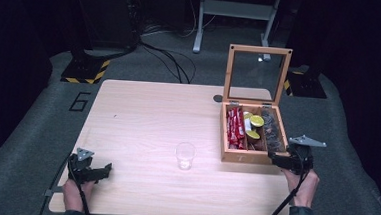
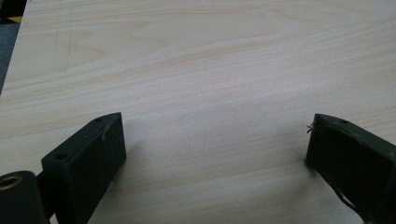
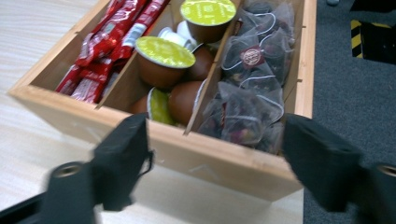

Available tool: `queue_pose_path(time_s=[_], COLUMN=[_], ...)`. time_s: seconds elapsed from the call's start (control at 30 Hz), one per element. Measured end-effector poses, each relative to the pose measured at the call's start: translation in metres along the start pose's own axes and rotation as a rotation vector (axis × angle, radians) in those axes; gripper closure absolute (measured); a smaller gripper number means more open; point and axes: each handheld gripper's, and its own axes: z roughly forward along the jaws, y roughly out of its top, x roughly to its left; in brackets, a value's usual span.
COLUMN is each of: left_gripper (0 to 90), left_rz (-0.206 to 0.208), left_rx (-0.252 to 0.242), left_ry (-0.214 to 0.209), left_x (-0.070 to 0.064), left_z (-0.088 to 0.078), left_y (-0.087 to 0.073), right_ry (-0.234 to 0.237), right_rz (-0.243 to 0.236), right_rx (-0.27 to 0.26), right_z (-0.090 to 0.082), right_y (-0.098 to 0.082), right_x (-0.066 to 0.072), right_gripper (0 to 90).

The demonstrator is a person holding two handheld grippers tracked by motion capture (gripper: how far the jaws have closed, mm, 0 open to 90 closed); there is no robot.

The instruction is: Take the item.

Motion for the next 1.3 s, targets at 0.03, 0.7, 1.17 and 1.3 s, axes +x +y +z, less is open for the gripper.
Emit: queue_pose_path(time_s=[0.03,0.7,1.17,1.3], left_gripper=[4.6,4.6,4.6,4.6], left_rz=[-0.001,0.000,0.000,0.001], left_rx=[0.000,0.000,-0.001,0.000], left_ry=[0.000,0.000,0.001,0.001], left_x=[0.000,0.000,0.000,0.000], left_z=[0.000,0.000,0.000,0.000], left_y=[0.000,0.000,0.000,0.000], right_ry=[-0.002,-0.067,-0.055,-0.059], right_rz=[0.010,0.048,0.046,0.033], right_rx=[0.003,0.138,0.138,0.144], right_z=[0.004,0.046,0.052,0.053], right_y=[0.003,0.020,0.019,0.022], right_x=[-0.003,-0.012,-0.010,-0.007], right_gripper=[32.2,60.1,82.9,83.3])
